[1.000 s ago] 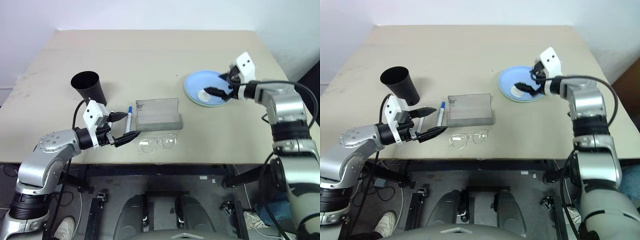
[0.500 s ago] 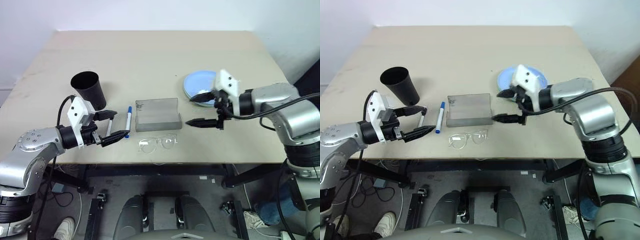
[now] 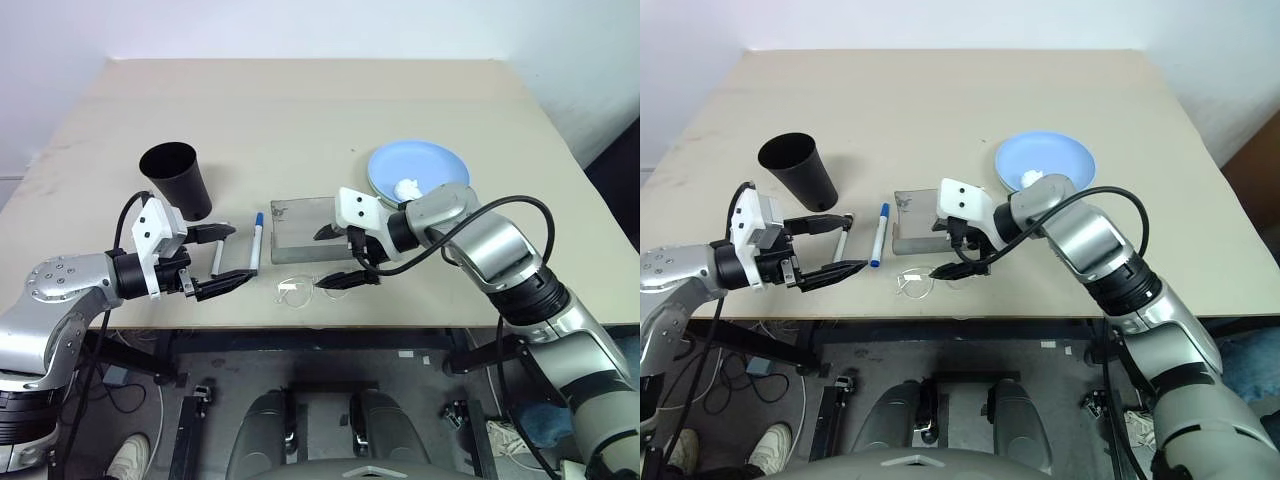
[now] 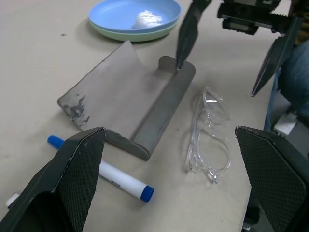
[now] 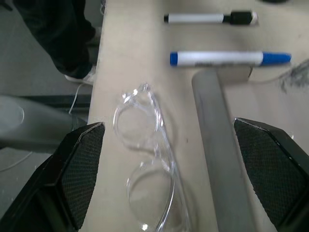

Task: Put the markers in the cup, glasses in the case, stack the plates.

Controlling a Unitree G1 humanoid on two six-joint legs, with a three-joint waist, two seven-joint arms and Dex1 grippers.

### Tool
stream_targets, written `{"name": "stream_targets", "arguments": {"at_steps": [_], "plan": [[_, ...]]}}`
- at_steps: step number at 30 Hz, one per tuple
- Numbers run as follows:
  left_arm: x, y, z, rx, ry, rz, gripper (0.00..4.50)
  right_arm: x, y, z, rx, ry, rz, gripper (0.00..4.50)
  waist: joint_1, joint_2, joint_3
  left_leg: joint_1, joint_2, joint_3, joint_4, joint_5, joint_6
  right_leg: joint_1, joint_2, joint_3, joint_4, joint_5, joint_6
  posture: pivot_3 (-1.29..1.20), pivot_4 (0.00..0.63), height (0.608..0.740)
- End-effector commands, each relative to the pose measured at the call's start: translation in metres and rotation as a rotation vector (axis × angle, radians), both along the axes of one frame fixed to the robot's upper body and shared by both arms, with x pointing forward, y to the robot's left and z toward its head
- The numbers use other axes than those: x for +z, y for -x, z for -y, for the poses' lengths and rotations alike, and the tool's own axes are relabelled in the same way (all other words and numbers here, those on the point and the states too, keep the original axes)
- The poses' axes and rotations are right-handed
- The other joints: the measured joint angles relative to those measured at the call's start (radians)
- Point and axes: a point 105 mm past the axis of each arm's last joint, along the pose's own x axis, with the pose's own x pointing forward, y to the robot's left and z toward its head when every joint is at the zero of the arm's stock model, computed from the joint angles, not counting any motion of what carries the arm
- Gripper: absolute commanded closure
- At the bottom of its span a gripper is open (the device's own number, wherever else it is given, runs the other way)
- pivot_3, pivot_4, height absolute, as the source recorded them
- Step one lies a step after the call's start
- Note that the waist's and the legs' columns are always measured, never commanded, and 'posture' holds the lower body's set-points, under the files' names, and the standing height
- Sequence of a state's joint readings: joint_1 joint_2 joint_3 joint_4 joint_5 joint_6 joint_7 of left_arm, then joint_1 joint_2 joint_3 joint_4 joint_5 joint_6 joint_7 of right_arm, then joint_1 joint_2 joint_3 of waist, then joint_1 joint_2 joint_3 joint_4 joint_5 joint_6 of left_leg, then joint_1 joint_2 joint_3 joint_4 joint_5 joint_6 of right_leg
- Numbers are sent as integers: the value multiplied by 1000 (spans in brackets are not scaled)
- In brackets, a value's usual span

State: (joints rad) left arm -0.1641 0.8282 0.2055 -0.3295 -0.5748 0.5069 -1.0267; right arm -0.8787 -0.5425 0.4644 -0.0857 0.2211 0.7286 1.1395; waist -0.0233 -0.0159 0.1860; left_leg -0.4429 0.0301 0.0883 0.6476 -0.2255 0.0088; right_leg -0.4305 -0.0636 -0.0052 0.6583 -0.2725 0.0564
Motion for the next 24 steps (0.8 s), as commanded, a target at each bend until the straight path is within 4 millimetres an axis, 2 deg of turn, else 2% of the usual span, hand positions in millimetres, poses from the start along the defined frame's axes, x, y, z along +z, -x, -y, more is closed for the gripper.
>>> {"name": "stream_targets", "arguments": {"at_steps": [1,8,14,24], "plan": [[-3,3,1,-27,-48,15,0,3,-7,-10,-23,-4,31,21,-2,0,0,0,0,0,0,0,0,0,0,0,0,0,0,0,150,740],[-8,-1,2,-41,-61,4,0,-16,-4,-20,4,39,7,21,-18,0,0,0,0,0,-1,0,-1,0,0,0,-2,1,-1,0,150,740],[-7,-7,6,-54,-54,8,0,-29,-5,-19,-2,84,30,21,-21,0,0,0,0,0,-1,0,0,0,0,0,-1,1,-1,0,150,740],[-6,-6,9,-70,-47,0,0,-47,-10,-13,-11,124,84,21,-21,0,0,0,0,0,-1,1,1,1,0,-1,-1,1,-1,0,150,740]]}}
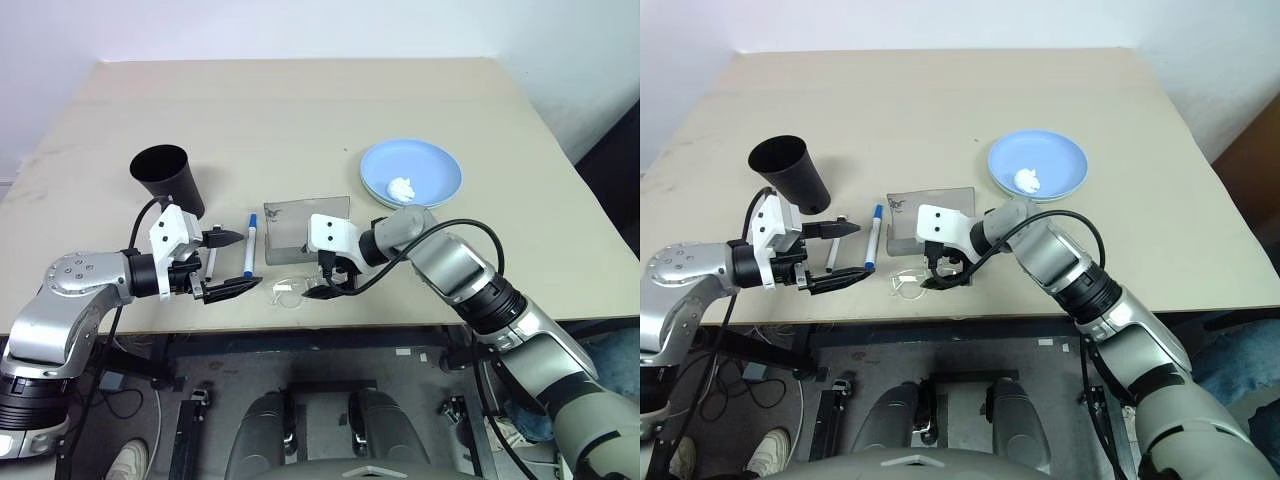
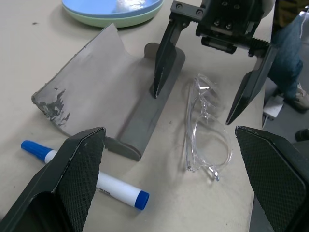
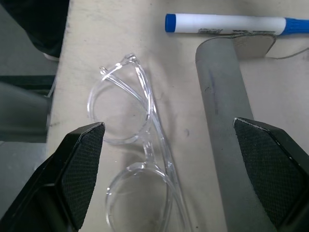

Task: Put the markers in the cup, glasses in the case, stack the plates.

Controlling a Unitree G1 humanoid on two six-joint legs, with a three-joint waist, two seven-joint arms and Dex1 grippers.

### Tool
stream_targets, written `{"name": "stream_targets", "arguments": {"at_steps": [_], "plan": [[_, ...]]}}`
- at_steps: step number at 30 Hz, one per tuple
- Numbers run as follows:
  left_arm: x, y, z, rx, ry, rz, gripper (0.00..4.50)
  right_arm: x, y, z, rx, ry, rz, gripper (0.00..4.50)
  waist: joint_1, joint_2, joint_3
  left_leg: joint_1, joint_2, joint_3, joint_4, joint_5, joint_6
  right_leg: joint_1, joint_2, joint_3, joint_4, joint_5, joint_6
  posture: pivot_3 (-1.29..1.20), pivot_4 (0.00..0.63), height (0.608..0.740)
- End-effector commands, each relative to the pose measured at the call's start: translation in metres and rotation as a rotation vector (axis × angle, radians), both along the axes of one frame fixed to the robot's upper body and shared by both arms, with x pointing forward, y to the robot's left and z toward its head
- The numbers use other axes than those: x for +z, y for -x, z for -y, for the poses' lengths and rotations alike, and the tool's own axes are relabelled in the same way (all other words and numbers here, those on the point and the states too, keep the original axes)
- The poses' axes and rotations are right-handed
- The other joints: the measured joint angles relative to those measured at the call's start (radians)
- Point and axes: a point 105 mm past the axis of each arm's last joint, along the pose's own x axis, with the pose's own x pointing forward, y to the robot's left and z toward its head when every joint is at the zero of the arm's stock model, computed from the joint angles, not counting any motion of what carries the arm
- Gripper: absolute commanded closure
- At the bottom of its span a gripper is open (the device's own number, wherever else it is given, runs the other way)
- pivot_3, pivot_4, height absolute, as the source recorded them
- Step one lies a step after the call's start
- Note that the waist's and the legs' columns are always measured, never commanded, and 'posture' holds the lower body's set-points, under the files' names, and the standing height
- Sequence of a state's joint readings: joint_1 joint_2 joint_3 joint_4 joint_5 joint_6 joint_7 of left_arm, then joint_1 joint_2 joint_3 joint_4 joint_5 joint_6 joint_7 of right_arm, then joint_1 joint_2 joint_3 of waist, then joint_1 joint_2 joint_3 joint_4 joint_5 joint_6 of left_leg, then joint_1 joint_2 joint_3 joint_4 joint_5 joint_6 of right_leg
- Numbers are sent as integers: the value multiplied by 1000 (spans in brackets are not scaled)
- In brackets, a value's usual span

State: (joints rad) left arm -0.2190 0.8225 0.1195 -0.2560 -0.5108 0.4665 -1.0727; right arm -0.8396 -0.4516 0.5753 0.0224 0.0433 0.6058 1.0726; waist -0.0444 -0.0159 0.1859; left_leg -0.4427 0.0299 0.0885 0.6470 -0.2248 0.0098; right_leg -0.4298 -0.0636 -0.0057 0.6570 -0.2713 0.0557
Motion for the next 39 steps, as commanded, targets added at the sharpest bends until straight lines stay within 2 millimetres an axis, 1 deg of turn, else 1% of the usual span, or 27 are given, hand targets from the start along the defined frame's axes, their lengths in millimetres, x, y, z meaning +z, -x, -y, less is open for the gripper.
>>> {"name": "stream_targets", "arguments": {"at_steps": [1,3,5,8,12,17,20,23,26,31,39], "plan": [[6,2,4,-22,0,25,0,-7,0,3,5,23,13,192,0,0,0,0,0,0,0,0,0,0,0,0,0,0,0,0,150,740],[6,3,4,-22,3,24,0,-8,0,3,11,25,14,586,0,0,0,0,0,0,0,0,0,0,0,0,0,0,0,0,150,740],[6,4,4,-24,5,22,0,-8,1,3,12,24,14,1170,0,0,0,0,0,0,0,0,0,0,0,0,0,0,0,0,150,740],[6,5,4,-21,10,19,0,-6,3,3,23,17,14,1170,0,0,0,0,0,0,0,0,0,0,0,0,0,0,0,0,150,740],[5,6,4,-16,15,16,0,3,12,3,75,-14,10,1170,1,0,0,0,0,0,0,0,0,0,0,0,0,0,0,0,150,740],[4,6,7,-17,20,13,0,-4,12,6,99,24,41,1170,0,0,0,0,0,0,0,0,0,0,0,0,0,0,0,0,150,740],[4,6,7,-18,22,9,0,-5,12,8,101,27,36,1779,0,0,0,0,0,0,0,0,0,0,0,0,0,0,0,0,150,740],[5,6,7,-17,23,4,0,-6,12,8,97,27,38,2802,0,0,0,0,0,0,0,0,0,0,0,0,0,0,0,0,150,740],[5,5,7,-17,25,3,0,-6,9,7,75,18,37,3731,0,0,0,0,0,0,0,0,0,1,0,0,0,0,0,0,150,740],[6,5,7,-15,27,3,0,-6,6,4,56,16,37,3731,-1,0,0,0,0,0,0,0,0,1,0,0,0,0,0,0,150,740],[5,5,9,-9,33,2,0,-10,4,7,44,47,32,3731,0,0,0,1,0,0,0,0,0,1,0,0,0,0,0,0,150,740]]}}
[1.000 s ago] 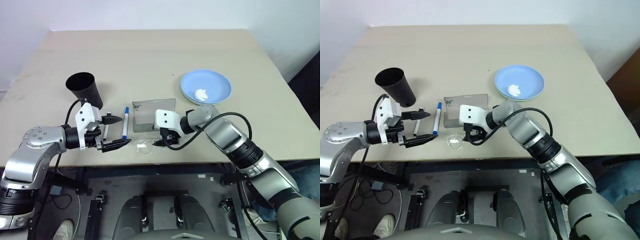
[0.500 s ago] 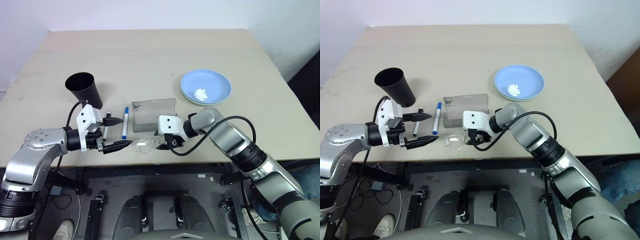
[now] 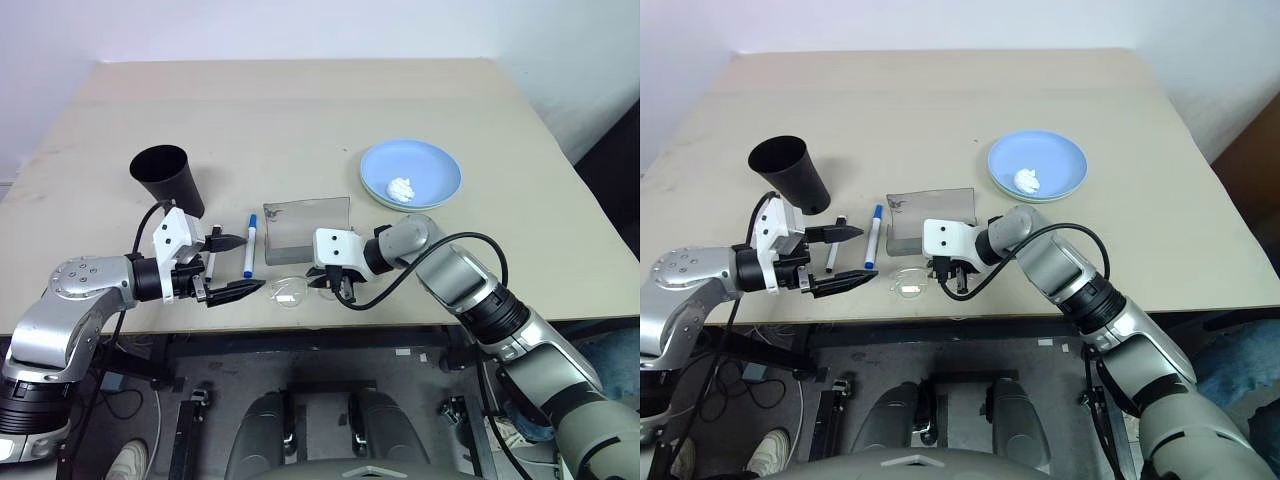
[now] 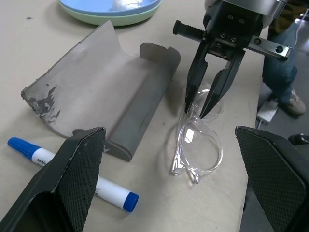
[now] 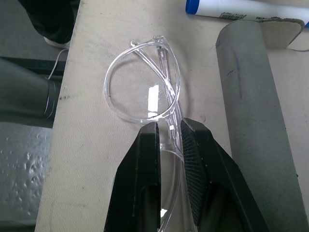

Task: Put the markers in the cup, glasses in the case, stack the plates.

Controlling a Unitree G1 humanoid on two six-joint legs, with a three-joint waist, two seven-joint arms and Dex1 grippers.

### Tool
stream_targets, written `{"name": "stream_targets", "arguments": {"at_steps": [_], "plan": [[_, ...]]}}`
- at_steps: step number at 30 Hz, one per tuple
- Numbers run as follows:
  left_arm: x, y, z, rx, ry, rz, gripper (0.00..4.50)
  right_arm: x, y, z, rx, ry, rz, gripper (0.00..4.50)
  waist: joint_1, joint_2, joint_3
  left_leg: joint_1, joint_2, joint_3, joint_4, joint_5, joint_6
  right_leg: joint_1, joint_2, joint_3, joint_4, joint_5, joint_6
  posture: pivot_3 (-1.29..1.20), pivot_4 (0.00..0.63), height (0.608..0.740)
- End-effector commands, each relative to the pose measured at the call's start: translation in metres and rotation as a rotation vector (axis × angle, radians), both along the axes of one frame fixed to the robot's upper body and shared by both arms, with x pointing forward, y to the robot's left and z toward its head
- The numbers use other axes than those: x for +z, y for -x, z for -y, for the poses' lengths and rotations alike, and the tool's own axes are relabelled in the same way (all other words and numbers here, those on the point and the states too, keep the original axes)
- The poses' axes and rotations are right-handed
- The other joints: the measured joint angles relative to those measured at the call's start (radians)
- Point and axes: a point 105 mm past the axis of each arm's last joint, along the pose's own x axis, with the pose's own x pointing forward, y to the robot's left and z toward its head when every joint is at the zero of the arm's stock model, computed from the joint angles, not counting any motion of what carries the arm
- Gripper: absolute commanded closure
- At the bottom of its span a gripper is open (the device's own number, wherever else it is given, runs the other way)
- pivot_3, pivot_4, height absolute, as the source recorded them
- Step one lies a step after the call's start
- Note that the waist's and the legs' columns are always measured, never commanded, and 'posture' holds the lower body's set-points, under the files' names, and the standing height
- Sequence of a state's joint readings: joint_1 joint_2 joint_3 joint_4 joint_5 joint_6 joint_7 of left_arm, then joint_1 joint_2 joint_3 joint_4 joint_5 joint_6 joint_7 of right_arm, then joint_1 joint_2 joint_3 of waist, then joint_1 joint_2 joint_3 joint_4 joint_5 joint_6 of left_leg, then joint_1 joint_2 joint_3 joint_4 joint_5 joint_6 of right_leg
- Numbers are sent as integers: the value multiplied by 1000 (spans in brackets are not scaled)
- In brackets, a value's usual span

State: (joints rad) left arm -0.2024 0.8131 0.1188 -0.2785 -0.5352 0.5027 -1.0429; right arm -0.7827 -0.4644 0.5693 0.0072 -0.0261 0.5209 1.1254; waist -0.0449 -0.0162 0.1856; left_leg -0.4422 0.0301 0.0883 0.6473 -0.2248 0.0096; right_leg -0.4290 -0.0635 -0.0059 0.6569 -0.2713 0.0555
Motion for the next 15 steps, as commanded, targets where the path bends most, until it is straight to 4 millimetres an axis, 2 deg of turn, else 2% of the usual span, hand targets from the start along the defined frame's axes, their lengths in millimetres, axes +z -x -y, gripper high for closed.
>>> {"name": "stream_targets", "arguments": {"at_steps": [1,4,10,15], "plan": [[8,3,6,-24,9,32,0,1,-3,0,-13,17,7,3910,0,0,0,0,0,0,0,0,0,0,0,0,0,0,0,0,150,740],[8,4,7,-22,12,30,0,2,-4,-1,-17,24,5,4477,0,0,0,0,0,0,0,0,0,0,0,0,0,0,0,0,150,740],[8,4,8,-16,16,27,0,5,-6,-2,-21,37,12,4477,0,0,0,0,0,0,0,0,-1,0,0,0,0,0,0,0,150,740],[9,4,7,-9,24,25,0,17,-7,-1,-26,20,5,4477,0,0,0,0,0,0,0,-1,-2,0,0,0,0,0,-1,0,150,740]]}}
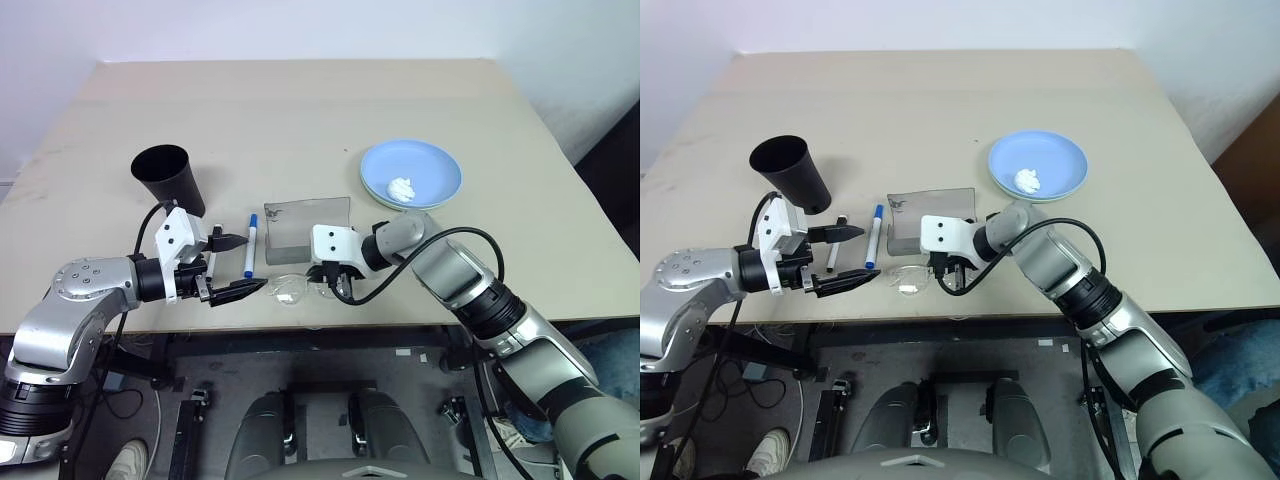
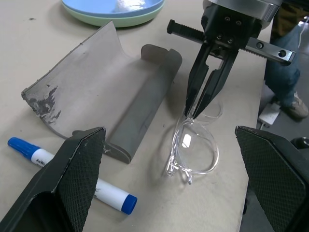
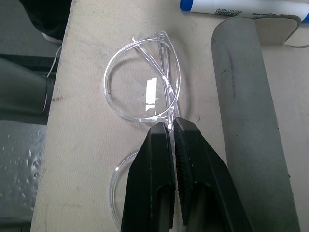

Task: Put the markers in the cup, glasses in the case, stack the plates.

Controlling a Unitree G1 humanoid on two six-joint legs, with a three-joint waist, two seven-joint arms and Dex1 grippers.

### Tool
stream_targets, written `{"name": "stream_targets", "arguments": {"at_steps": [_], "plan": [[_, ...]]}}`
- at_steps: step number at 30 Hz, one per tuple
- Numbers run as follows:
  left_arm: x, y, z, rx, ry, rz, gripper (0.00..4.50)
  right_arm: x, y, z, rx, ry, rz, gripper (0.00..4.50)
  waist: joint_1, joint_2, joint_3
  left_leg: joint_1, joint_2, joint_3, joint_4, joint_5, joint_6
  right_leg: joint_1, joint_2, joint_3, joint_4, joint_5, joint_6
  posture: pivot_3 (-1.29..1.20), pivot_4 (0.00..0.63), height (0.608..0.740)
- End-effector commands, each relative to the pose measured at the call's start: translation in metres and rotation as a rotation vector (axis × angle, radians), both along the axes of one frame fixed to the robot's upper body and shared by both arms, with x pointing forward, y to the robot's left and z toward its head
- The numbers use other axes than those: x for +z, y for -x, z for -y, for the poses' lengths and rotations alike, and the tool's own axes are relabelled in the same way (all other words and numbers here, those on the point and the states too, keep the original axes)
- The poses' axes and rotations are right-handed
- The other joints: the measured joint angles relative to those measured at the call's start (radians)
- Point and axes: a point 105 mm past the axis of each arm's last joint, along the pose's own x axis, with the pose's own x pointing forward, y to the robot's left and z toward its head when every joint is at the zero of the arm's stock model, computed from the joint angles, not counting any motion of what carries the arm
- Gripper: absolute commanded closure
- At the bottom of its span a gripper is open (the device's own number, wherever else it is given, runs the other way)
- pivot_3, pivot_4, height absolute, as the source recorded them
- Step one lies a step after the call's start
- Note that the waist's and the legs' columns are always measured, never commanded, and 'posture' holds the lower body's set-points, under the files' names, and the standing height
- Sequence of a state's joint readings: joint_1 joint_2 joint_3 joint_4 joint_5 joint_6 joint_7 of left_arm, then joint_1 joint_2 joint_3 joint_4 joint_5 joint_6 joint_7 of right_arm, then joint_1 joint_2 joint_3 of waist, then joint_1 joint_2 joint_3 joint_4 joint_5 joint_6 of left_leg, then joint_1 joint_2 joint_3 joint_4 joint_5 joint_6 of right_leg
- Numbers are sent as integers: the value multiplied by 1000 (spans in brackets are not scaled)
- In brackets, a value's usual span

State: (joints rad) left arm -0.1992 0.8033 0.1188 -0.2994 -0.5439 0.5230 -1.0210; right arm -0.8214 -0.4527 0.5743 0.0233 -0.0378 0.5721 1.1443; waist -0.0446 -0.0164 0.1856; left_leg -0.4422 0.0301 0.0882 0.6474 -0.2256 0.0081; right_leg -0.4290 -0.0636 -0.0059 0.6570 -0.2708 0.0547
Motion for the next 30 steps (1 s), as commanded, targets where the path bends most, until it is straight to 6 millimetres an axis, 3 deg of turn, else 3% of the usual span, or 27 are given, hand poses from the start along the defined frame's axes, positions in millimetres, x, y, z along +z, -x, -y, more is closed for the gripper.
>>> {"name": "stream_targets", "arguments": {"at_steps": [1,16,24,30], "plan": [[9,3,4,-14,15,29,0,15,-3,1,-10,-7,18,4477,0,0,0,0,0,0,0,0,0,0,0,0,0,0,0,0,150,740],[8,2,5,-12,27,23,0,65,21,18,102,-128,-14,4477,0,0,0,-1,0,0,-2,0,0,-1,0,0,-2,0,0,0,150,740],[6,3,5,-5,31,22,0,103,-4,30,50,-169,107,4477,0,0,0,-1,0,0,-2,0,0,-1,0,0,-2,0,-1,0,150,740],[5,6,5,2,33,21,0,129,-47,29,-37,-181,268,4477,-4,0,0,-1,0,0,-2,0,0,-1,0,0,-3,0,-1,0,150,740]]}}
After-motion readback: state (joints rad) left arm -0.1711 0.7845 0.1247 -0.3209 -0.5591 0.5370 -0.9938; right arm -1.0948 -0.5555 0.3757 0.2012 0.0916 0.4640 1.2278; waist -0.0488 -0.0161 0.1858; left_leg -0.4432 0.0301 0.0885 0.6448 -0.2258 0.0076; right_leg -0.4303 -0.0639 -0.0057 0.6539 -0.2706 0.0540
